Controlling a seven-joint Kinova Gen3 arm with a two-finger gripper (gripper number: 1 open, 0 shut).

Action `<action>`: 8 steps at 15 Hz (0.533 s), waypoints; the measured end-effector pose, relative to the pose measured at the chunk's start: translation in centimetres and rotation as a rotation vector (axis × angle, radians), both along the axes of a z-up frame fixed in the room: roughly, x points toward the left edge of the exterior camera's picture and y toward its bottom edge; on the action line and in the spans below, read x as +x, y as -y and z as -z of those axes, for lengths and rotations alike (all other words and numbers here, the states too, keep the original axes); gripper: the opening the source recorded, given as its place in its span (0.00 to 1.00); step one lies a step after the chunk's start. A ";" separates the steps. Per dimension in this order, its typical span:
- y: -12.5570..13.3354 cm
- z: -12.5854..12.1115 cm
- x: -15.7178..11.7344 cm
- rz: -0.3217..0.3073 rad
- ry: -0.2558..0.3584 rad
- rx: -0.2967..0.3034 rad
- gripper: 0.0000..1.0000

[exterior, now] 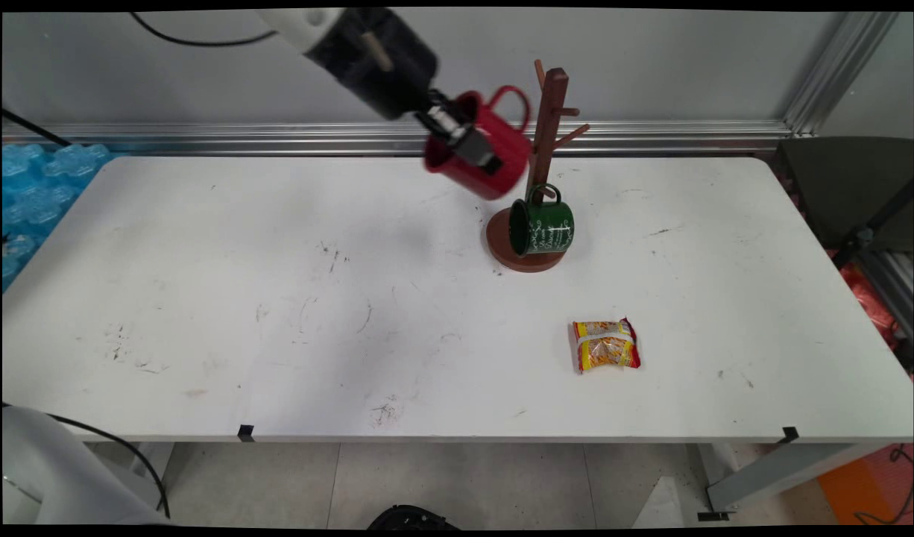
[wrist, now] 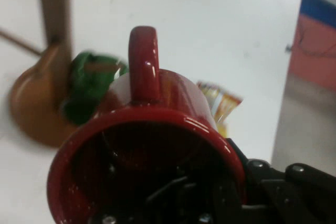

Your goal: Place the picked object on the table

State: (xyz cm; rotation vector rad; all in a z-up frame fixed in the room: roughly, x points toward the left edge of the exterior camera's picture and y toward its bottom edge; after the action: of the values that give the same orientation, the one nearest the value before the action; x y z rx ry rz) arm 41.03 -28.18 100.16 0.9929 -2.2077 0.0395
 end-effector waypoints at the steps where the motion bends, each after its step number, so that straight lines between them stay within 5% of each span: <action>1: -0.1 -0.1 1.2 0.006 0.031 -0.001 0.00; 8: 1.2 1.2 7.8 0.064 0.222 -0.016 0.00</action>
State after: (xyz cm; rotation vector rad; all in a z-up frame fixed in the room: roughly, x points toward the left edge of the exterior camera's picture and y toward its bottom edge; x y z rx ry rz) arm 48.78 -29.40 98.95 0.9468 -2.4357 0.1448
